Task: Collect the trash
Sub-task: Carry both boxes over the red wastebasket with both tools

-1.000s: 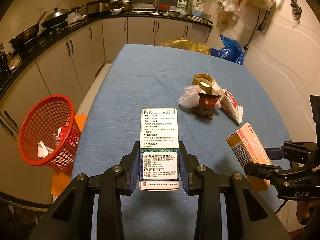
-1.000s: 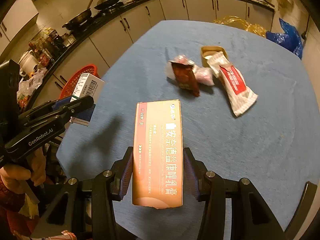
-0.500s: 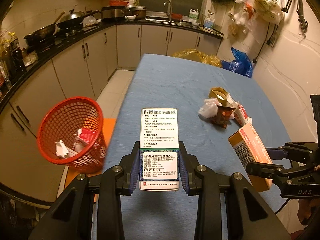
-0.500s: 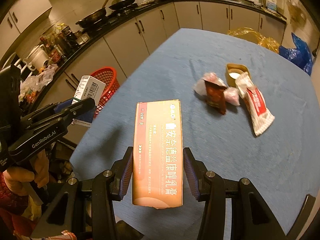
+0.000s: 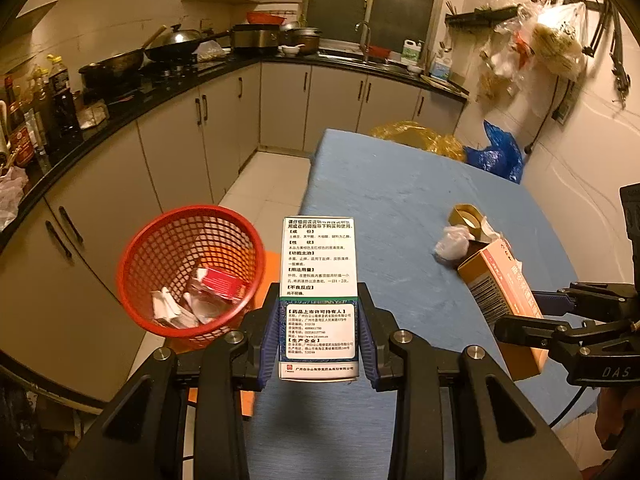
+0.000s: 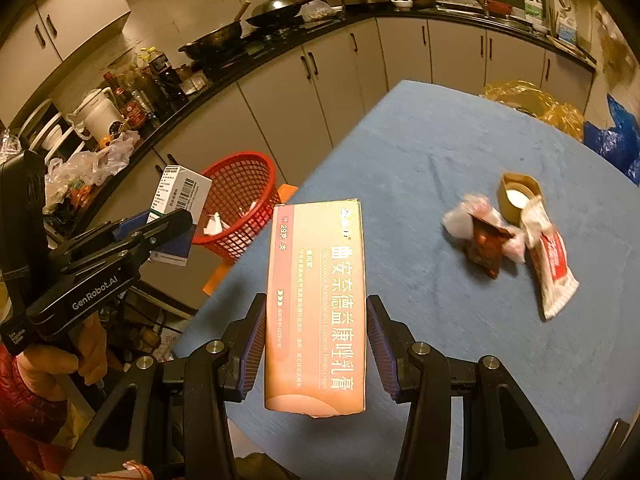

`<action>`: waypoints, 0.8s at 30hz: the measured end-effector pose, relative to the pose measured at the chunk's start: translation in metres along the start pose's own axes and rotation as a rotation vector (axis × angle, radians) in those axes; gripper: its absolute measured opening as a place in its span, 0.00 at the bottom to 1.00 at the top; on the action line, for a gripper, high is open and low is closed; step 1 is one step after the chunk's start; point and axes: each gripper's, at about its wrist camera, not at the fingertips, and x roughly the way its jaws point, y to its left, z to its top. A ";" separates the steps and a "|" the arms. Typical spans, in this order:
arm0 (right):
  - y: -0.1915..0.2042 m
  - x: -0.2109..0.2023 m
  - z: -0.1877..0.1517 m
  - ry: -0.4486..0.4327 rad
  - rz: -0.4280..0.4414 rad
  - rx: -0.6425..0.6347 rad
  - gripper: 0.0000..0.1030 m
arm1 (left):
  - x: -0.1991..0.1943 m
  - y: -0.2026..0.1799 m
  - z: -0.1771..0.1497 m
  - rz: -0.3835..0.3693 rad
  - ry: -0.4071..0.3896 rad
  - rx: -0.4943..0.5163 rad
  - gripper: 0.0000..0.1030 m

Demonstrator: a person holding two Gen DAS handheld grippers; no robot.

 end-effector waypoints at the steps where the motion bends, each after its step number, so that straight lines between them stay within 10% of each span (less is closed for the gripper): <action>1: 0.003 0.001 0.002 -0.001 0.004 -0.002 0.50 | -0.002 0.004 0.001 0.004 -0.005 -0.002 0.32; 24: 0.064 0.034 0.067 -0.035 0.067 -0.024 0.50 | -0.006 0.082 0.022 0.052 -0.039 -0.057 0.32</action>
